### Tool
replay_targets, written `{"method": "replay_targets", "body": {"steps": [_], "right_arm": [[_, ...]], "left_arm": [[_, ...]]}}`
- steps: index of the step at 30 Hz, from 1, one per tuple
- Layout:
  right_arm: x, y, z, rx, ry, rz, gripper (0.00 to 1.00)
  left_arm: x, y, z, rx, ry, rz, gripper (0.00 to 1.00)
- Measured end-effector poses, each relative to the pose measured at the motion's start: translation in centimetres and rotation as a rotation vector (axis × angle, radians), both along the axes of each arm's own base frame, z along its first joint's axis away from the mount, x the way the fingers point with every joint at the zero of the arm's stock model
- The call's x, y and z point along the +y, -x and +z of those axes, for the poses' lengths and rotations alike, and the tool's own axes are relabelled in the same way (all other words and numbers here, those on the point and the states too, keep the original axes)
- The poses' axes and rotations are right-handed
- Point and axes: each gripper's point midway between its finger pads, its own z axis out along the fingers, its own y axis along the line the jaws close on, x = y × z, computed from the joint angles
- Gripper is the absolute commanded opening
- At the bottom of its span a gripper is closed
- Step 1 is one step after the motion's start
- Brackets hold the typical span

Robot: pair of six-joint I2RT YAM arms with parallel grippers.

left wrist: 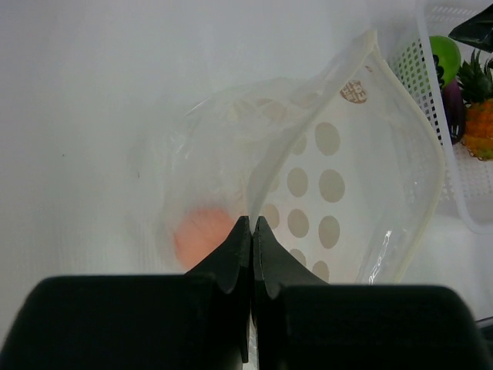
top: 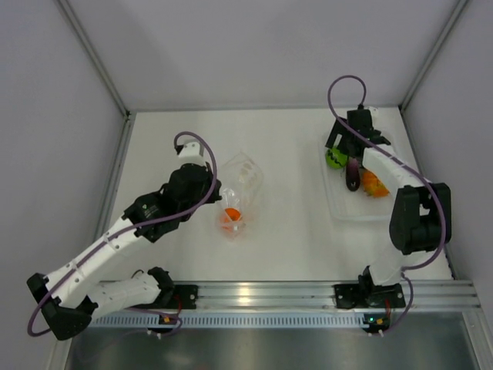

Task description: Open the zip-top bag and remove the fake food

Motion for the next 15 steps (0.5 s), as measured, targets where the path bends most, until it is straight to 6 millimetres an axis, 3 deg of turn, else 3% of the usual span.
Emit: {"method": "replay_targets", "body": {"steps": [3,6,9,12,15], "right_arm": [[-0.1,0.8,1.7,-0.026,-0.005,0.001,0.99],[0.6,2.4,4.6,-0.084,-0.051,0.032,0.99],[3.3,5.5,8.2,-0.190,-0.156,0.141,0.91],[8.0,9.9,11.9,-0.288,-0.261,0.307,0.75],[15.1,14.8,16.1,-0.372,-0.367,0.550,0.62]], "left_arm": [[-0.6,-0.1,0.0,0.015,-0.001,-0.022,0.00],[-1.4,-0.3,-0.1,0.032,0.003,-0.037,0.00],[-1.7,-0.4,-0.2,0.041,0.016,-0.035,0.00],[-2.1,-0.5,-0.2,0.049,0.045,-0.025,0.00],[-2.7,-0.6,0.1,0.056,0.093,-0.017,0.00]]}}
